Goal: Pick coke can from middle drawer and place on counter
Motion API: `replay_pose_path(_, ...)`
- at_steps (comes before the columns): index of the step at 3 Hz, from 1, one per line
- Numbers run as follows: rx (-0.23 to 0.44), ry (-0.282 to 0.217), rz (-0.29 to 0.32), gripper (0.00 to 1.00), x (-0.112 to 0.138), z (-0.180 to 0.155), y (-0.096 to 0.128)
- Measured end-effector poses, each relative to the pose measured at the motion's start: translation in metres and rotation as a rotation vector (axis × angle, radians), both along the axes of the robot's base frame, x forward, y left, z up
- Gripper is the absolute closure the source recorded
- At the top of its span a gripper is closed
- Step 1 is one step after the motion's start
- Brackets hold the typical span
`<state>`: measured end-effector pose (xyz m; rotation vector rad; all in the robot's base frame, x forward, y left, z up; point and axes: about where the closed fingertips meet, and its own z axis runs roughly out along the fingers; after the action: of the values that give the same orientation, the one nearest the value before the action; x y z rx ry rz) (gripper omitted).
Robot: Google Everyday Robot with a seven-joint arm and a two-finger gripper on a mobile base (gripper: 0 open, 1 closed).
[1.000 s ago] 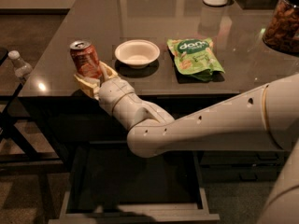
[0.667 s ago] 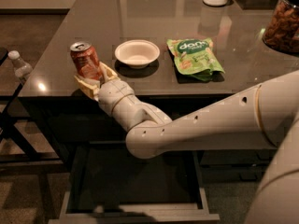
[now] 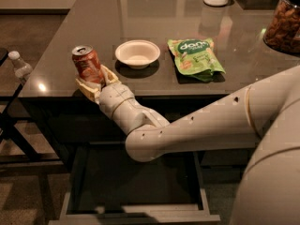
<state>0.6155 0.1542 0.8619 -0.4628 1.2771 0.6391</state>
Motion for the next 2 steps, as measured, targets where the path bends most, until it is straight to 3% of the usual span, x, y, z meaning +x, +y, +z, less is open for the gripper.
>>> replay_pose_path(2, 0.016, 0.006, -0.002, 1.00, -0.0034, -0.0004, -0.0015)
